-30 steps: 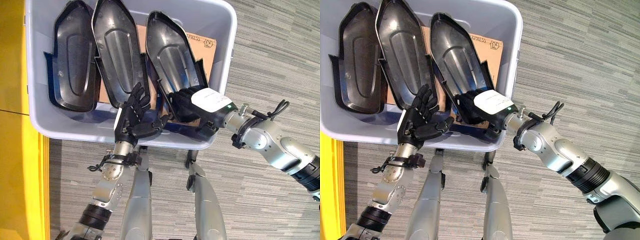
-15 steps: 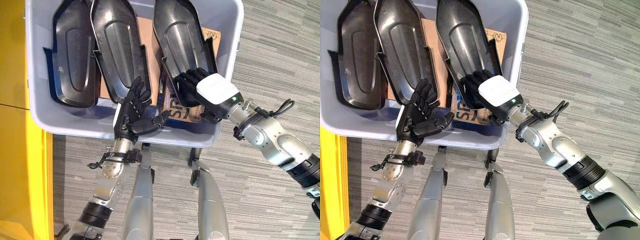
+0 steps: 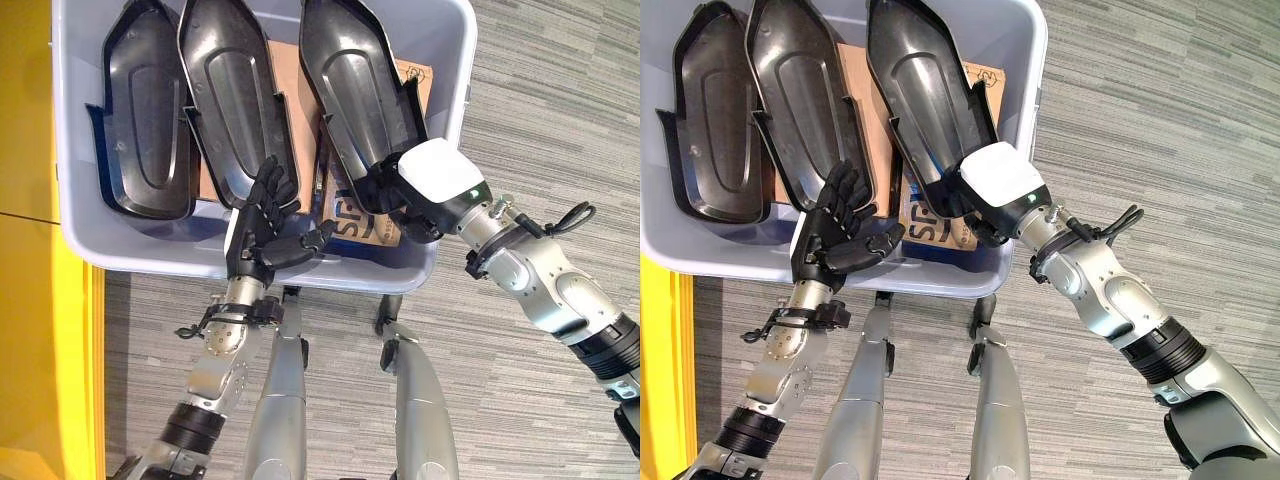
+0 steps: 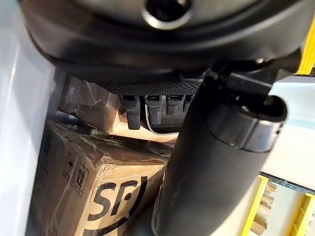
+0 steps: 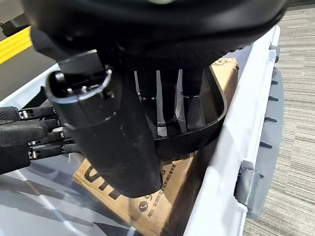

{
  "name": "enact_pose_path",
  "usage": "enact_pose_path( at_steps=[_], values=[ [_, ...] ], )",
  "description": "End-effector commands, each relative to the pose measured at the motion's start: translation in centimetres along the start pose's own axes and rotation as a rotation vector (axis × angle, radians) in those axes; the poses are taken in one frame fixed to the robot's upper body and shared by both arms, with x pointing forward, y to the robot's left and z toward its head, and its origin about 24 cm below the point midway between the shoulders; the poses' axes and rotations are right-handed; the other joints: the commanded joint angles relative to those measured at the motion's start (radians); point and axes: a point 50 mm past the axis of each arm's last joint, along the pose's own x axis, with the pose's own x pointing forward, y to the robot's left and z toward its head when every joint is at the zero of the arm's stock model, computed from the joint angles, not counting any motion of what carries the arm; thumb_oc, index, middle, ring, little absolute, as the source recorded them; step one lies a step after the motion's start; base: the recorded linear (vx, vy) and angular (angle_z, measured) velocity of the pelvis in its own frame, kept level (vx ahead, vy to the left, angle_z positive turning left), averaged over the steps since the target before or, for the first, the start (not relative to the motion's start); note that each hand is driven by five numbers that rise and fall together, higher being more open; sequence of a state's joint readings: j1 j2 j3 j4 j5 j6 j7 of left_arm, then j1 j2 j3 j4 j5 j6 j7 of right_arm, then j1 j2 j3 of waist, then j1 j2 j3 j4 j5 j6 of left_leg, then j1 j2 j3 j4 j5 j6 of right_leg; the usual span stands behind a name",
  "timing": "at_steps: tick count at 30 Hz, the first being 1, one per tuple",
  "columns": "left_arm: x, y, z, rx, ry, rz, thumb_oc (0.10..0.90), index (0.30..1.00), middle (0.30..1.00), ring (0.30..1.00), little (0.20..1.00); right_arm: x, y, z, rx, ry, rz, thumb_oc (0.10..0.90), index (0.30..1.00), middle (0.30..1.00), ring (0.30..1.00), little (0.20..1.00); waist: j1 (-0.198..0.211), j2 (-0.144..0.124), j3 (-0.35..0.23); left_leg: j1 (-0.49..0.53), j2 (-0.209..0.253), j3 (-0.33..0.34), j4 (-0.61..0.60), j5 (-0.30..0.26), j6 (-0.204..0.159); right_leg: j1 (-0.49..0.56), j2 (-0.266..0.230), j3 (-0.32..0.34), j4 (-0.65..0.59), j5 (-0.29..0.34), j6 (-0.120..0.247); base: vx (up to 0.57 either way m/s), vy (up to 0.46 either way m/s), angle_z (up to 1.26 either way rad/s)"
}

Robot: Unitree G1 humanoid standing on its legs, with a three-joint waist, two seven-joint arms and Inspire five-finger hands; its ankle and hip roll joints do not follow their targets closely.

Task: Move parts from the plastic box to the shelf.

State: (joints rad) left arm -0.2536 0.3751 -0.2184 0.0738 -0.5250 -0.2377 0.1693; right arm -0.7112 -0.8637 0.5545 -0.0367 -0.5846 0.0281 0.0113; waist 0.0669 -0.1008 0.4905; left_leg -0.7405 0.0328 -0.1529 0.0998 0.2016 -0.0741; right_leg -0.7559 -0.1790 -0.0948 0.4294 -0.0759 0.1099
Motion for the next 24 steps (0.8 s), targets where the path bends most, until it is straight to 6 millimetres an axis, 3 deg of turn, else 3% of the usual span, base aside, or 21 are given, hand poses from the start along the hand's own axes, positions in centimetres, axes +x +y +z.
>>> enact_pose_path(
  at_steps=[1, 7, 12, 16, 19, 21, 24],
  values=[
    [-5.1, 5.4, -5.5, 0.082, 0.313, 0.24, 0.9, 1.0, 1.0, 1.0, 1.0, -1.1, 1.6, -3.1, 0.002, 0.157, 0.108, 0.4, 0.3, 0.3, 0.3, 0.3, 0.012, -0.04, 0.029, 0.056, 0.012, 0.033, 0.059, -0.144, 0.022, 0.169, -0.006, 0.043, -0.305, 0.218, 0.008, 0.0, 0.0, 0.0],
    [-5.4, 5.7, -5.7, 0.09, 0.331, 0.247, 0.9, 1.0, 1.0, 1.0, 1.0, -1.0, 1.3, -2.7, 0.055, 0.145, 0.079, 0.4, 0.3, 0.3, 0.3, 0.3, 0.02, -0.051, 0.029, 0.099, 0.015, 0.031, 0.048, -0.14, 0.021, 0.216, -0.005, 0.037, -0.312, 0.217, 0.008, -0.01, -0.012, 0.03],
    [-5.5, 6.1, -5.5, 0.106, 0.337, 0.238, 0.9, 1.0, 1.0, 1.0, 1.0, -0.5, -0.8, -1.8, 0.122, 0.09, -0.013, 0.4, 0.3, 0.3, 0.3, 0.3, 0.038, -0.058, 0.029, 0.19, 0.022, 0.032, 0.015, -0.13, 0.017, 0.297, -0.01, 0.025, -0.328, 0.216, 0.01, 0.0, -0.007, 0.04],
    [-5.5, 6.1, -5.5, 0.106, 0.335, 0.237, 0.9, 1.0, 1.0, 1.0, 1.0, -0.5, -0.9, -1.8, 0.121, 0.09, -0.015, 0.4, 0.3, 0.3, 0.3, 0.3, 0.037, -0.059, 0.029, 0.186, 0.021, 0.031, 0.012, -0.124, 0.018, 0.294, -0.011, 0.024, -0.33, 0.221, 0.01, 0.0, 0.0, 0.0],
    [-6.1, 7.2, -5.7, 0.127, 0.365, 0.245, 0.9, 1.0, 1.0, 1.0, 1.0, -0.6, -3.7, -0.4, 0.186, -0.02, -0.11, 0.4, 0.3, 0.3, 0.3, 0.3, 0.061, -0.066, 0.022, 0.34, 0.033, 0.03, -0.036, -0.117, 0.013, 0.428, -0.015, 0.019, -0.352, 0.211, 0.015, 0.04, -0.007, -0.05],
    [-6.2, 7.4, -5.7, 0.133, 0.37, 0.243, 0.9, 1.0, 1.0, 1.0, 1.0, -0.6, -3.9, -0.2, 0.18, -0.037, -0.111, 0.4, 0.3, 0.3, 0.3, 0.3, 0.064, -0.067, 0.016, 0.365, 0.038, 0.032, -0.049, -0.114, 0.012, 0.449, -0.015, 0.017, -0.359, 0.21, 0.016, 0.06, -0.002, -0.06],
    [-7.2, 8.0, -6.2, 0.135, 0.406, 0.251, 0.9, 1.0, 1.0, 1.0, 1.0, -1.1, -4.3, 0.2, 0.195, -0.075, -0.104, 0.4, 0.3, 0.3, 0.3, 0.3, 0.064, -0.067, -0.043, 0.434, 0.044, 0.038, -0.094, -0.105, 0.008, 0.505, -0.014, 0.008, -0.387, 0.206, 0.021, 0.07, -0.001, -0.08]
  ],
)
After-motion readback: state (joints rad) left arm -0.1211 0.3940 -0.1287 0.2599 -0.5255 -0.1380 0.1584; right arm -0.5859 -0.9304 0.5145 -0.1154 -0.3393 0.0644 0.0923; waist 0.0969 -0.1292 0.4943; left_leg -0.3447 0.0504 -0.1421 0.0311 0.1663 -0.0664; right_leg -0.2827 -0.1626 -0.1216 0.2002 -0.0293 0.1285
